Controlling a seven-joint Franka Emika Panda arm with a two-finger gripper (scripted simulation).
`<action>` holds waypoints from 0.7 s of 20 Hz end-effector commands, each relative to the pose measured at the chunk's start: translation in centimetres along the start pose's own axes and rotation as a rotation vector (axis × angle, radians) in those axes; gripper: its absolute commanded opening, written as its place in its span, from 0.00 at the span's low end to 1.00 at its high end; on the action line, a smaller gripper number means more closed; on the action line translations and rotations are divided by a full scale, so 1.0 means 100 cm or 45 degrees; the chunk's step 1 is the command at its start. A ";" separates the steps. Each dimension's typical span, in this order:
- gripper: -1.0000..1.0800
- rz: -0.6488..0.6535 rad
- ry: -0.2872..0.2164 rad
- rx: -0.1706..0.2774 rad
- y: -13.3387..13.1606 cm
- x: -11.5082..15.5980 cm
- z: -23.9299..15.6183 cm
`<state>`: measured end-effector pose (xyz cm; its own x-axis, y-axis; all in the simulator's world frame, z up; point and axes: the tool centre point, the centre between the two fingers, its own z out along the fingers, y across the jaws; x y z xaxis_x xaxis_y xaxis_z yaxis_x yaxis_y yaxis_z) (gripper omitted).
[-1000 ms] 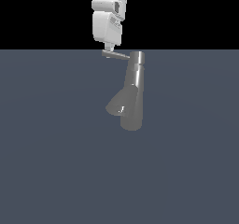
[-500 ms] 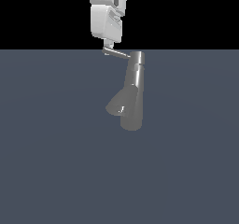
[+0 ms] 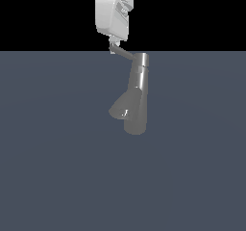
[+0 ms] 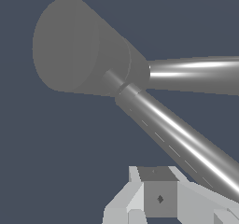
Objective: Turn on the faucet by rotating a designated handle.
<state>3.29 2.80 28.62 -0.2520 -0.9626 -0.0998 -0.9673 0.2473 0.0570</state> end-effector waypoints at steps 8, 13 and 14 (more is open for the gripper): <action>0.00 -0.005 0.002 -0.017 0.029 0.020 -0.009; 0.00 -0.009 0.002 -0.020 0.043 0.030 -0.014; 0.00 -0.010 0.002 -0.021 0.045 0.032 -0.016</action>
<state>-1.10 1.26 30.16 -0.2389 -0.9658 -0.1009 -0.9703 0.2333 0.0641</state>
